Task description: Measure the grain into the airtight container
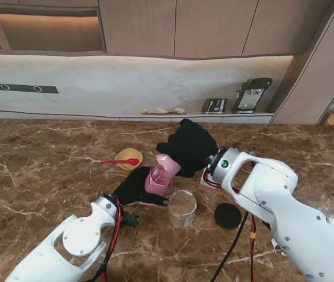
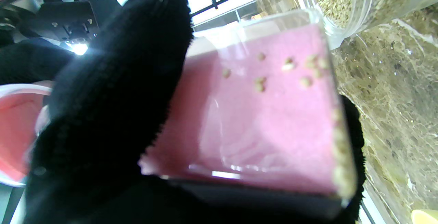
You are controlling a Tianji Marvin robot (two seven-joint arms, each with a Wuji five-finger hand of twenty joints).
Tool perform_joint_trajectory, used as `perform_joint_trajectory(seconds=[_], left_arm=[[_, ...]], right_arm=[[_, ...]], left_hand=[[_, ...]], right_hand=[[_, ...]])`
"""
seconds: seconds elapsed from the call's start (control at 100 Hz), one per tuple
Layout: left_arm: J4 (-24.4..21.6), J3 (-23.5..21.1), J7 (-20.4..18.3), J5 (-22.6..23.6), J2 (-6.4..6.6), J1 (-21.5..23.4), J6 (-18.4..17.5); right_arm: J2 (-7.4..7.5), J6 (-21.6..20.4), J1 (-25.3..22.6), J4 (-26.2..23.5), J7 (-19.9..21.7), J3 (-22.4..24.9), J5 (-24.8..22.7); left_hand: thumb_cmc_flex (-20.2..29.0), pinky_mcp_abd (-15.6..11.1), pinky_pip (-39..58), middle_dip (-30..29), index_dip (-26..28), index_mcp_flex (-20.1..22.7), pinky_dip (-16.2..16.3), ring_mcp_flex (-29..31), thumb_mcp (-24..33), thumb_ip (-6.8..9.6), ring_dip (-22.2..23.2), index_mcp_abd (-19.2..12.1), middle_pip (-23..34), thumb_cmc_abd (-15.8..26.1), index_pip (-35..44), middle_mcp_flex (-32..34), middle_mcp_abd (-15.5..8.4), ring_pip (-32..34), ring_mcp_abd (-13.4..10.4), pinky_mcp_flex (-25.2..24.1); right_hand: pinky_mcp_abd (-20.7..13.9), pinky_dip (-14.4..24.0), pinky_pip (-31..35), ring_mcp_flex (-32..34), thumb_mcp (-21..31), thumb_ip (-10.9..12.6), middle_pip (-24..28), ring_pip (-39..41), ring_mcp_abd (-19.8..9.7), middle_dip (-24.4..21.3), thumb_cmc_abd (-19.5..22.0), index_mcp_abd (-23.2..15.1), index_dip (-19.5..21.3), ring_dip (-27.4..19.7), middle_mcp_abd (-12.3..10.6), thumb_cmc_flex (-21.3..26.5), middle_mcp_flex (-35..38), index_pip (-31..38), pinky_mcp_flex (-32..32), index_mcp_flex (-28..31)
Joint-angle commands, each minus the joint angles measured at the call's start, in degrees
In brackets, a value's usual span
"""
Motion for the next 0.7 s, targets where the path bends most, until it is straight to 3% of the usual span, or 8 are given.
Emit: perform_joint_trajectory(seconds=[0.0, 0.69], left_arm=[[-1.7, 0.8, -0.3, 0.0, -0.85, -0.4, -0.9], [-1.7, 0.7, -0.4, -0.2, -0.83, -0.2, -1.0]], right_arm=[[0.22, 0.1, -0.6, 1.3, 0.9, -0.4, -0.5], [0.39, 1.3, -0.7, 0.9, -0.4, 0.2, -3.3]], left_hand=[[14.8, -1.2, 2.1, 2.3, 1.1, 12.4, 0.8, 4.6, 12.5, -1.04, 3.5, -14.3, 5.8, 34.2, 22.1, 3.6, -4.5, 12.1, -3.4, 0.3], [14.8, -1.3, 2.1, 2.3, 1.0, 12.3, 0.8, 4.5, 12.5, -1.09, 3.6, -14.2, 5.8, 34.2, 22.0, 3.5, -4.4, 12.1, -3.3, 0.3]], right_hand=[[-3.3, 1.5, 3.8, 3.9, 15.8, -2.3, 15.1, 5.9, -9.6, 4.6, 17.3, -6.0, 0.5, 1.8, -7.7, 9.7, 7.5, 0.5, 1.0, 5.2], [-3.3, 1.5, 3.9, 4.0, 15.9, -2.5, 15.2, 6.1, -9.7, 4.7, 17.3, -6.1, 0.5, 1.8, -7.8, 9.6, 7.7, 0.6, 1.1, 5.2]])
